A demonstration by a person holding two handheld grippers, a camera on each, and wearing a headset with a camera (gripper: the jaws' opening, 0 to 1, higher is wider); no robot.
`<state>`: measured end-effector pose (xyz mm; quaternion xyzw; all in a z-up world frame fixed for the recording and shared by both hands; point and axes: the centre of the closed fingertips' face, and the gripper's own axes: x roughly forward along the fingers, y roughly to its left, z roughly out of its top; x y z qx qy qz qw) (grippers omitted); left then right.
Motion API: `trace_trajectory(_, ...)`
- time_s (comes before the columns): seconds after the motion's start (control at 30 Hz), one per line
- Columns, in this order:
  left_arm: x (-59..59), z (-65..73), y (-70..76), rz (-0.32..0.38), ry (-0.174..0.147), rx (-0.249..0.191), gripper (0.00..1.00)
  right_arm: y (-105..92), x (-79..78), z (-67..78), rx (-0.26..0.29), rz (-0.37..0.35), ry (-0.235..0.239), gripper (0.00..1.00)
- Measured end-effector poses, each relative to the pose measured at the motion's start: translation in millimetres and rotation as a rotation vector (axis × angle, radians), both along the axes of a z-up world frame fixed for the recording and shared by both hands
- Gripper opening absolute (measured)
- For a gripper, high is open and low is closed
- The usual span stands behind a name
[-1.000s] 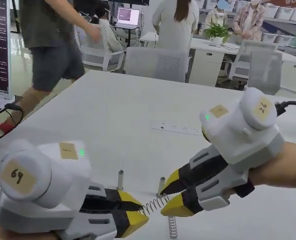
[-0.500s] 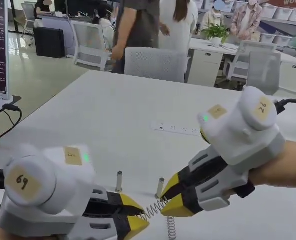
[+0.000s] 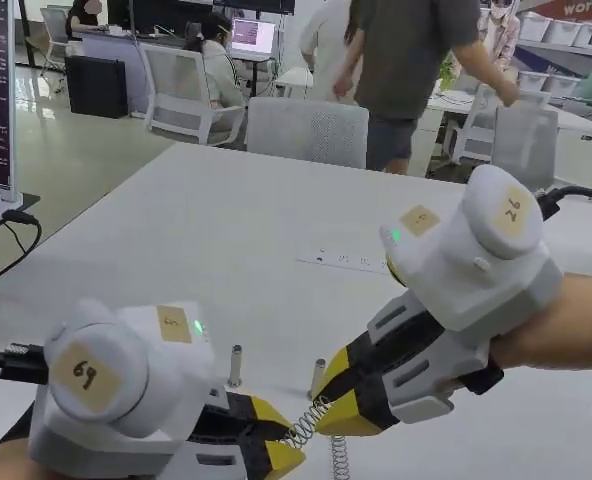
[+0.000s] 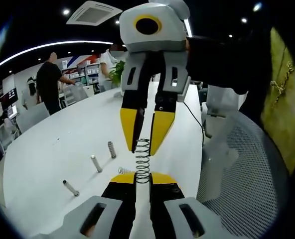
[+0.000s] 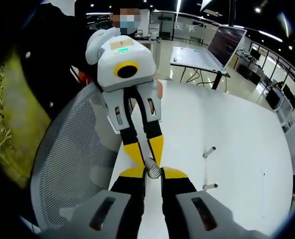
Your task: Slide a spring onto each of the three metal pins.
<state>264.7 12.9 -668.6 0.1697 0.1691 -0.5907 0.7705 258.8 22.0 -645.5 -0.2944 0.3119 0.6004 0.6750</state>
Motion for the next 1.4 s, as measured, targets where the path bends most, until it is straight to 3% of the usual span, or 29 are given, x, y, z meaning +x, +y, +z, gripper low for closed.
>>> trace_trajectory(0.77,-4.8,7.1,-7.2,-0.023,-0.015,-0.041,0.01,-3.4,-6.7,-7.1,-0.058,0.036,0.078,0.11)
trace_trajectory(1.4,-4.5,11.0,-13.7,-0.022,-0.011,-0.064,0.01,-5.7,-6.0,-9.5,-0.082,0.053,0.084,0.09)
